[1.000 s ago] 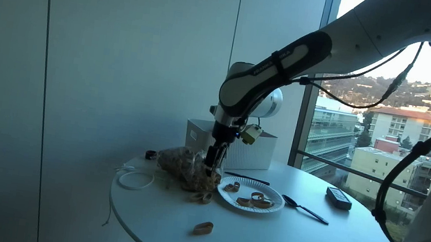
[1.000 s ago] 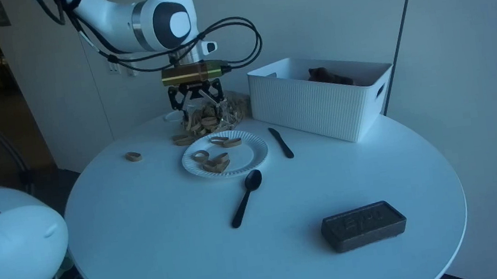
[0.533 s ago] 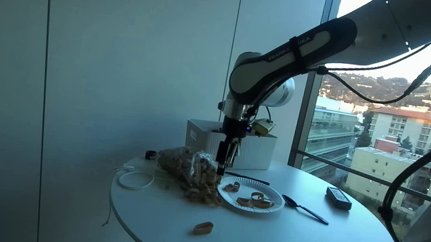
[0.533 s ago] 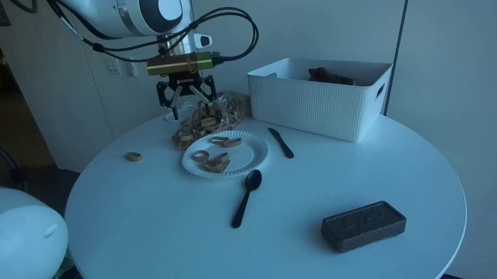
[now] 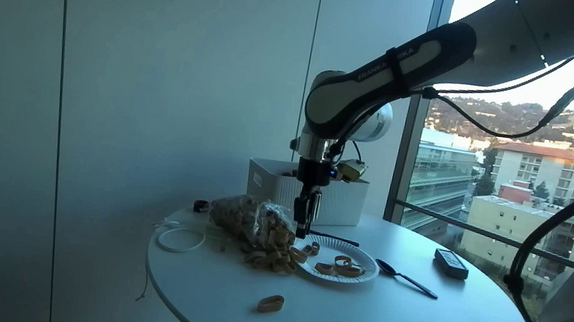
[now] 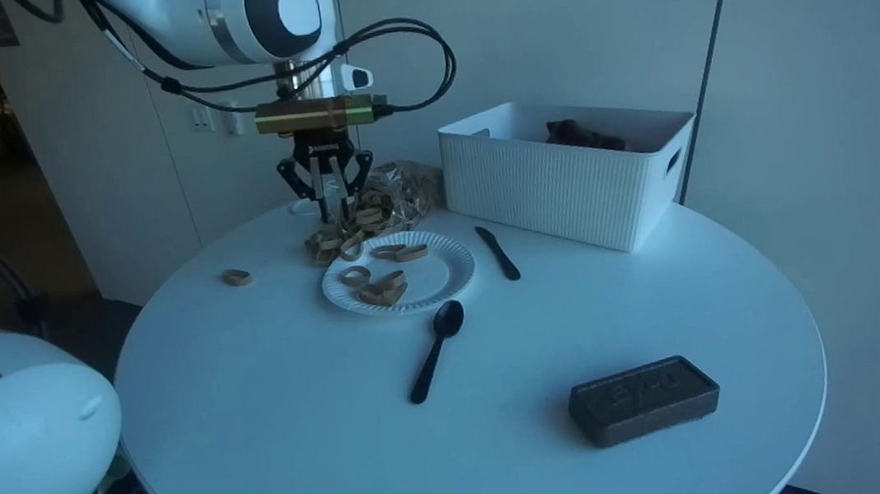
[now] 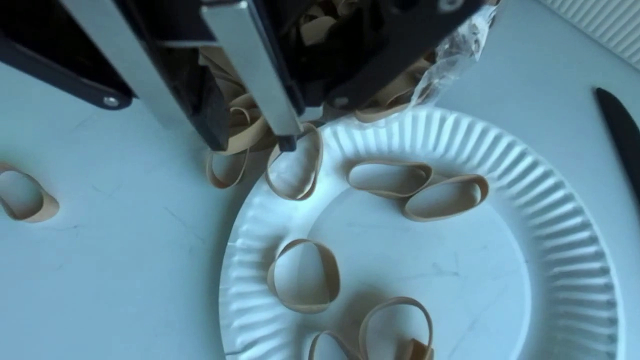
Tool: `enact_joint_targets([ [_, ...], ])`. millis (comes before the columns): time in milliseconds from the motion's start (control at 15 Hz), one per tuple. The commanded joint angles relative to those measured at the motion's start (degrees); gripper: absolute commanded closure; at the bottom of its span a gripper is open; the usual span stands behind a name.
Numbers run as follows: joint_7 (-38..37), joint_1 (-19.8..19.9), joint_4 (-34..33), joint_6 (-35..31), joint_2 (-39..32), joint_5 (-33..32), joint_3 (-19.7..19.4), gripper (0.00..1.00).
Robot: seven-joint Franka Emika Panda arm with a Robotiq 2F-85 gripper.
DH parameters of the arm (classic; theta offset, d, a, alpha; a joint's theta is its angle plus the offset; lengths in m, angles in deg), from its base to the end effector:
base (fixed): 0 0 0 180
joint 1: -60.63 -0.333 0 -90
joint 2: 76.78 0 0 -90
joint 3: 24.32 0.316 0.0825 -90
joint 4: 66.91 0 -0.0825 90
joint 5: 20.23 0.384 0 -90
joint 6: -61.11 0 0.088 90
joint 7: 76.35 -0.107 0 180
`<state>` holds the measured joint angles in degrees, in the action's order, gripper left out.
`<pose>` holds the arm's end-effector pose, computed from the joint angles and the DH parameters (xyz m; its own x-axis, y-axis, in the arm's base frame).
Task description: Remove the rubber bands from the plate
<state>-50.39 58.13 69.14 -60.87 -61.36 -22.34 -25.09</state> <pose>0.4583 0.0121 0.4300 0.8761 0.4821 0.0086 0.4815 -0.8757 0.0355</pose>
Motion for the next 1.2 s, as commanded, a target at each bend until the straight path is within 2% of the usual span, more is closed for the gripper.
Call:
enact_joint_targets([
  [0,-4.1,0.7,-1.2,3.1,0.7,-2.4,-0.1,0.43],
  [133,-7.0,1.6,-2.3,6.1,0.3,-3.6,-0.4,0.31],
  [400,-5.2,2.1,-4.4,11.6,-2.3,-1.3,-2.4,0.01],
  [600,-6.1,2.4,-6.3,19.0,-4.9,0.3,-3.2,0.00],
  [800,-7.3,2.7,-6.2,21.5,-7.0,1.4,-3.5,0.00],
  [1133,-11.0,3.6,-1.1,8.6,-8.2,1.4,-3.4,0.00],
])
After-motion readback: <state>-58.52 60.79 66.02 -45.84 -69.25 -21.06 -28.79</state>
